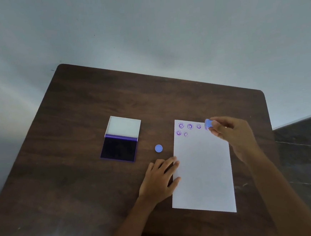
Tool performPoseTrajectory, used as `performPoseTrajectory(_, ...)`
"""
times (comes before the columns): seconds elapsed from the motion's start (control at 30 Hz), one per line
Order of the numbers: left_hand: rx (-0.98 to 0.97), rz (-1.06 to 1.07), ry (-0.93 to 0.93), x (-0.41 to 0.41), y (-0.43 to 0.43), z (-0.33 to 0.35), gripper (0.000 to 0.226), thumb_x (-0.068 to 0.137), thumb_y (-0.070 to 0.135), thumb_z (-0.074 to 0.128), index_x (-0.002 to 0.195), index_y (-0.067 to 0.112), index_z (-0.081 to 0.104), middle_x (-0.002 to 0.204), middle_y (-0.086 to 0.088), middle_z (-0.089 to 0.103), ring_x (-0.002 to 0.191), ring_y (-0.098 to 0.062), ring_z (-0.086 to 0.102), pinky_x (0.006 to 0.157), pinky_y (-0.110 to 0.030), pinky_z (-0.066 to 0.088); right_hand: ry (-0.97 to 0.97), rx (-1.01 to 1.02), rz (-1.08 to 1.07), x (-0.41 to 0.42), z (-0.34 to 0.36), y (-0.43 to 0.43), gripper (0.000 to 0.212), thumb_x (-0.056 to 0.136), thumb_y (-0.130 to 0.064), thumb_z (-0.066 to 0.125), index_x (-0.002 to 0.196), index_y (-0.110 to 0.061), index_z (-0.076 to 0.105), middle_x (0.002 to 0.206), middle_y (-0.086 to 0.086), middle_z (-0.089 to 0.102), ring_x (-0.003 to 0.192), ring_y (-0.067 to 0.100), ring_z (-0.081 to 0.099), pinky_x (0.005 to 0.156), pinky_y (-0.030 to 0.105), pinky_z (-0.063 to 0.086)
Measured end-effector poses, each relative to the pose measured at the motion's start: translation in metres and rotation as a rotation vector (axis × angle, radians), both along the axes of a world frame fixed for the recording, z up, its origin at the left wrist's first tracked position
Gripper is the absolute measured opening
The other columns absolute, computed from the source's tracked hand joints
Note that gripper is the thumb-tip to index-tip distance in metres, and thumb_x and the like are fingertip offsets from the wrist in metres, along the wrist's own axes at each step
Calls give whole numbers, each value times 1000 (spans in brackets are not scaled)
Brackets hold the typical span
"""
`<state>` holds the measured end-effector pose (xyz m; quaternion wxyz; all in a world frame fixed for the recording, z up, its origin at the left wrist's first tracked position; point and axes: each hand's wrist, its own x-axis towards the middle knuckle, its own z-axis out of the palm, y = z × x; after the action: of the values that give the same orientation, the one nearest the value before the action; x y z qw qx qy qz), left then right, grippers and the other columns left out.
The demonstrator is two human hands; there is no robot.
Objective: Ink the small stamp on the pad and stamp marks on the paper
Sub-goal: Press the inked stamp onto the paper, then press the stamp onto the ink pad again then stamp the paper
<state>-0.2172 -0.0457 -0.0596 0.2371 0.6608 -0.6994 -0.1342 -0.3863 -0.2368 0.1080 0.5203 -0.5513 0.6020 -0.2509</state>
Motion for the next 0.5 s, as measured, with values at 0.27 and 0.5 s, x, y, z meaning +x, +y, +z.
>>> performPoseTrajectory(0.27, -31, -107, 190, 23, 11, 33, 36, 95, 33, 61, 126, 18, 68, 141, -3, 58, 98, -10, 62, 85, -29, 55, -236, 251, -313, 24, -16, 67, 17, 84, -20, 70, 100, -15, 74, 103, 2, 74, 91, 17, 73, 76, 25, 59)
performPoseTrajectory(0.5, -69, 294, 175, 121, 68, 47, 32, 96, 37, 56, 120, 19, 68, 129, -1, 57, 115, -10, 55, 96, -37, 51, -61, 144, 7, 110, -37, 115, 14, 87, -26, 68, 100, -23, 74, 93, -7, 76, 89, 11, 72, 84, 27, 58)
